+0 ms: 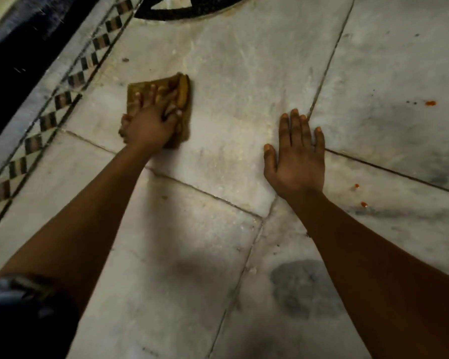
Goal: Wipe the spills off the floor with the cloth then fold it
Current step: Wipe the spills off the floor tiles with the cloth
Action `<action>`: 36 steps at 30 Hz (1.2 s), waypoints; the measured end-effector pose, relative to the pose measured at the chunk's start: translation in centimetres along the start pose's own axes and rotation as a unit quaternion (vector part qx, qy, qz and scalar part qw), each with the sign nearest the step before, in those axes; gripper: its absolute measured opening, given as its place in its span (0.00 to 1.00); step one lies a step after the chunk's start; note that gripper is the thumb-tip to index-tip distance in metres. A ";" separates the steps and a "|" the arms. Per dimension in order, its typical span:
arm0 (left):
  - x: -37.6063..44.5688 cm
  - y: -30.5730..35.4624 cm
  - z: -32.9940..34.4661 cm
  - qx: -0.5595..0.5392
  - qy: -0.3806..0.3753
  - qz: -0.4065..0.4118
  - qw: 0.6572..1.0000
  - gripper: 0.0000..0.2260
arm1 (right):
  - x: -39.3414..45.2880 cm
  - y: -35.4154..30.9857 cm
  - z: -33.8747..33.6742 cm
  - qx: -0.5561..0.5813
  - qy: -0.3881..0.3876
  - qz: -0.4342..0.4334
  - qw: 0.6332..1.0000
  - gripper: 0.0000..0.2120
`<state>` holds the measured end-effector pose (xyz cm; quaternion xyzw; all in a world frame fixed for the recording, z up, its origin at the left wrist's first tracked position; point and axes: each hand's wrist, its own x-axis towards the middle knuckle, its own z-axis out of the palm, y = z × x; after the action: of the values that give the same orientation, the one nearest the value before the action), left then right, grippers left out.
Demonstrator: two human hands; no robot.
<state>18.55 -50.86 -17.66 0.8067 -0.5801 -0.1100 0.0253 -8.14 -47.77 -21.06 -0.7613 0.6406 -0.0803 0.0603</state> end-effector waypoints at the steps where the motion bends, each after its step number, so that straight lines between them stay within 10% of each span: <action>1: 0.2 1.1 -0.1 0.002 0.003 -0.004 1.000 0.22 | 0.2 0.1 -0.1 0.000 -0.006 0.001 1.000 0.32; 14: -15.1 6.7 -1.9 0.019 0.001 0.037 0.999 0.16 | -3.1 2.2 -7.3 0.191 -0.238 0.012 0.952 0.28; 21: -21.7 10.9 -4.4 -0.424 -0.057 -0.055 0.902 0.10 | -12.7 8.6 -13.9 0.222 -0.255 0.036 0.940 0.28; 26: -25.2 17.6 -9.4 -0.522 -0.154 -0.013 0.839 0.06 | -15.7 12.3 -20.2 0.257 -0.209 0.112 0.937 0.27; 36: -28.4 29.2 -23.0 -0.382 -0.246 0.168 0.875 0.06 | -17.7 14.1 -30.4 0.415 -0.067 0.123 0.899 0.35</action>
<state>-12.51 -35.61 13.86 0.5713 -0.6074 -0.5122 0.2059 -30.75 -32.37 5.22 -0.5861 0.6319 -0.2796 0.4231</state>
